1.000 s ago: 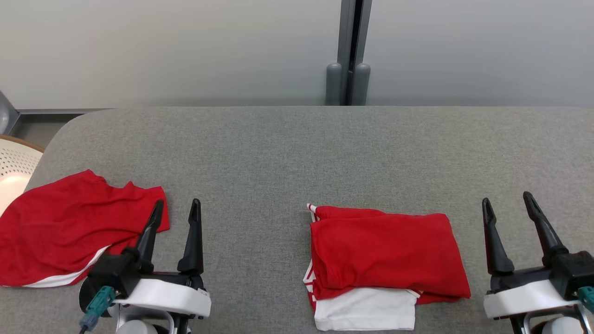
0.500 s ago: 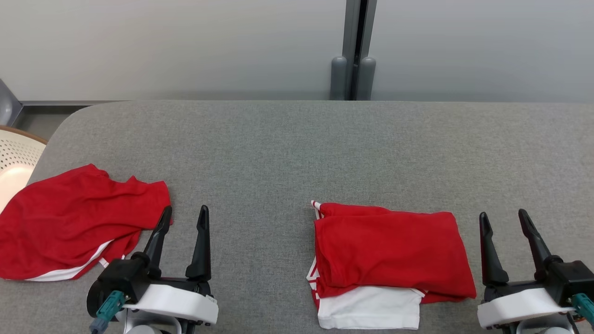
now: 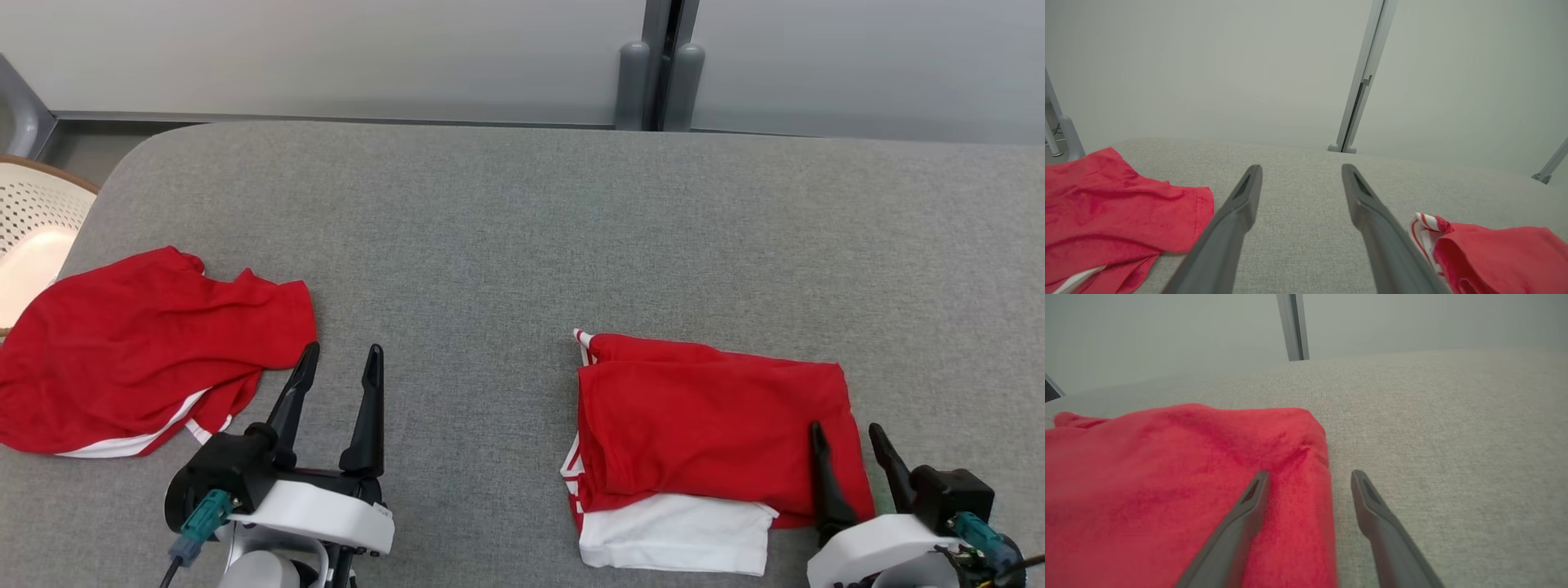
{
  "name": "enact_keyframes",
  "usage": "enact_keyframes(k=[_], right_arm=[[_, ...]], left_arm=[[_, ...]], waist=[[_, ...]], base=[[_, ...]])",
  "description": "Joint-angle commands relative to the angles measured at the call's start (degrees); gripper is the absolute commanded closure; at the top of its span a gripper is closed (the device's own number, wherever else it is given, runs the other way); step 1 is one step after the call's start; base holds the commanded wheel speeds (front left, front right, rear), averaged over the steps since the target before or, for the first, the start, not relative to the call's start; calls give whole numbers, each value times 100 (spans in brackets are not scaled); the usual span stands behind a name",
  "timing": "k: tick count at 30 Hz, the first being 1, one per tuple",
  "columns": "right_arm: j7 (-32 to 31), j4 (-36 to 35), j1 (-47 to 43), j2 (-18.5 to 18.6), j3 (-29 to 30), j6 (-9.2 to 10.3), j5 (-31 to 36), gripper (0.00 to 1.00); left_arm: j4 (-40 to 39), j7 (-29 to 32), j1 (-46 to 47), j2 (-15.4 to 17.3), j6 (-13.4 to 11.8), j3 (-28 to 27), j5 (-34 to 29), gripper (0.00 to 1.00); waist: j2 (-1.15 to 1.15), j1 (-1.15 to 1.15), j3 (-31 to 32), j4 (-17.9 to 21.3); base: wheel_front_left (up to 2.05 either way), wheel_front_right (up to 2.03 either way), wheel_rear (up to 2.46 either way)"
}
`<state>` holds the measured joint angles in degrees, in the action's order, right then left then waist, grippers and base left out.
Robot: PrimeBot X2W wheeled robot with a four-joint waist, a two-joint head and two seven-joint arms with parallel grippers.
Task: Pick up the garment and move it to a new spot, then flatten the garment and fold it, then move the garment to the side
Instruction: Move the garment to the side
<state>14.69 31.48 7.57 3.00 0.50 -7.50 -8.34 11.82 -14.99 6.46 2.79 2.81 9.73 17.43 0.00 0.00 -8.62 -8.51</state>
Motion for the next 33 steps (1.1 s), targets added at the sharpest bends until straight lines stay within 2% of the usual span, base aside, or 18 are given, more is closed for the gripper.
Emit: enact_keyframes(k=[1, 3, 4, 5, 11, 19, 25, 33], right_arm=[[22, 108, 80, 9, -36, 2, -62, 0], [25, 334, 166, -1, -164, 2, -104, 0], [29, 432, 214, -1, -217, 1, -102, 64], [32, 514, 259, -1, -245, 1, -80, 100], [51, 633, 502, 48, -279, 2, 234, 100], [55, -192, 520, 282, -356, 2, 814, 100], [56, -679, 744, 918, -824, 5, 1101, 100], [56, -566, 1491, 2025, -988, 7, 998, 100]], left_arm=[[8, -27, 93, 23, 17, -11, -33, 0], [16, -27, 133, 23, 17, -15, -32, 0], [22, -27, 137, 22, 20, -19, -35, 0], [28, -27, 133, 22, 20, -25, -36, 0], [4, -27, 75, 23, 21, -33, -79, 0], [-102, -27, 98, 23, 65, 7, -111, 0], [-271, -26, 282, 26, 126, 194, -226, 0], [-502, -20, 806, 24, 260, 542, -574, 0]], waist=[[0, 0, -37, -25], [0, 0, -57, -35], [0, 0, -61, -36], [0, 0, -60, -31], [0, 0, 13, 154], [0, 0, 69, 626], [0, 0, -151, 1151], [0, 0, -976, 1709]], base=[[0, 0, 0], [0, 0, 0], [0, 0, 0], [0, 0, 0], [0, 0, 0], [0, 0, 0], [0, 0, 0], [0, 0, 0]])
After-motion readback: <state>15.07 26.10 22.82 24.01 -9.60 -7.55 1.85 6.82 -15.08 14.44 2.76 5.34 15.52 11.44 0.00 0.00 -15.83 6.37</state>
